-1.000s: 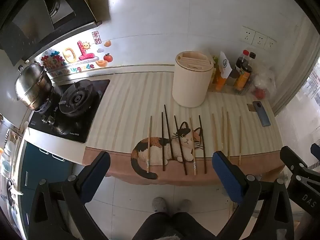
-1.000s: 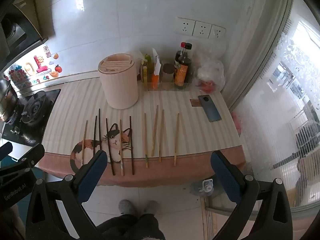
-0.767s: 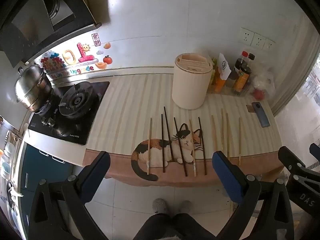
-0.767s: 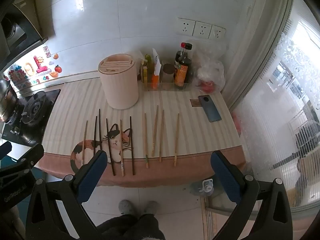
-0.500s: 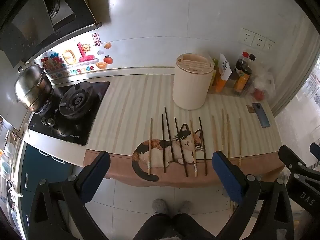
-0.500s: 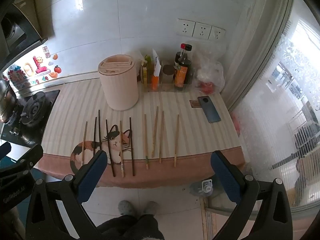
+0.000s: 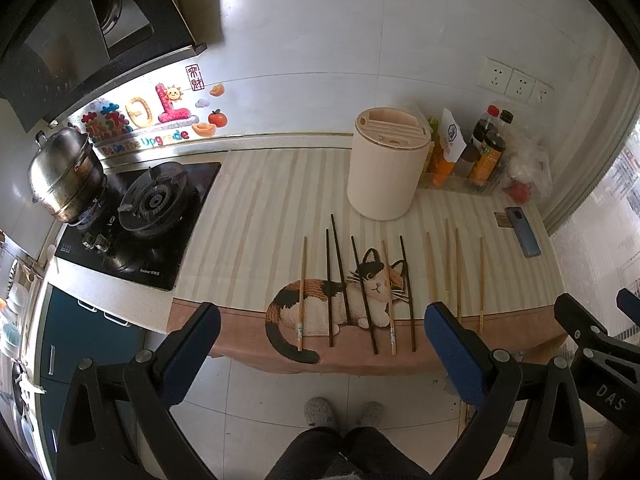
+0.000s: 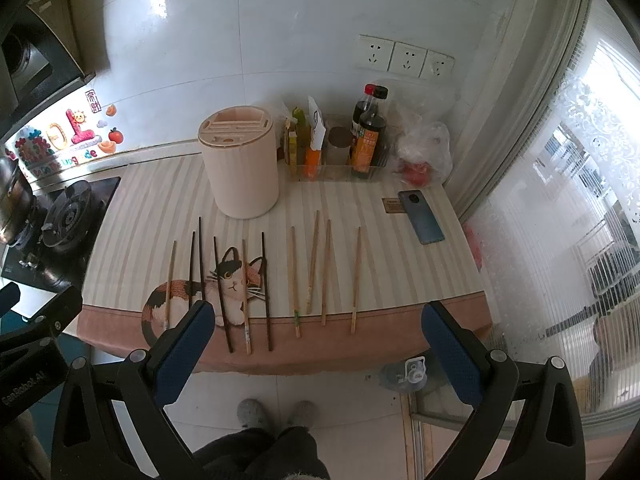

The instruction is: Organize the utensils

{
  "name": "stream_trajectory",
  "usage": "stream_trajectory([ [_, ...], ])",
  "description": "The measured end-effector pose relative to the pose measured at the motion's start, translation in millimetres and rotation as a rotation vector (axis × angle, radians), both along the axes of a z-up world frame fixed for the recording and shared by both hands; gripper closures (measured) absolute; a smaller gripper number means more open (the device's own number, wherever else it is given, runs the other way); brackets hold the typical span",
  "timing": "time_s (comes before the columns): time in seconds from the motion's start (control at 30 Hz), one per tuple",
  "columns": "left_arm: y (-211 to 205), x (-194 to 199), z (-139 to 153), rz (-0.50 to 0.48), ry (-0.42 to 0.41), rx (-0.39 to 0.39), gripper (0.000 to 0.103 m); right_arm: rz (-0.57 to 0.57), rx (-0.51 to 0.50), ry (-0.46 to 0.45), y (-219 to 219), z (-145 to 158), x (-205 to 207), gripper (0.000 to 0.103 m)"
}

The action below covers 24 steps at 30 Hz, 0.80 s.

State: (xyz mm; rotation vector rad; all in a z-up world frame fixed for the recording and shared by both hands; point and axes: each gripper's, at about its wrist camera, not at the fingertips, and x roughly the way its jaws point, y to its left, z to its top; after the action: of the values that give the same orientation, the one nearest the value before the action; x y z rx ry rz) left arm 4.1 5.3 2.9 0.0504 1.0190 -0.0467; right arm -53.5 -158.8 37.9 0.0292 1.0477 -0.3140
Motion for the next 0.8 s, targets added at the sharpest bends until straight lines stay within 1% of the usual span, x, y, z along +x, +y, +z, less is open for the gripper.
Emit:
stream_trajectory([
  [0.43, 0.0, 0.6, 0.4, 0.001, 0.000, -0.001, 0.000, -0.001, -0.006, 0.002, 0.8, -0.3, 0.0, 0.000],
  [0.8, 2.4, 4.2, 1.2, 0.002, -0.004, -0.002, 0.000, -0.004, -0.006, -0.016, -0.2, 3.6, -2.2, 0.000],
])
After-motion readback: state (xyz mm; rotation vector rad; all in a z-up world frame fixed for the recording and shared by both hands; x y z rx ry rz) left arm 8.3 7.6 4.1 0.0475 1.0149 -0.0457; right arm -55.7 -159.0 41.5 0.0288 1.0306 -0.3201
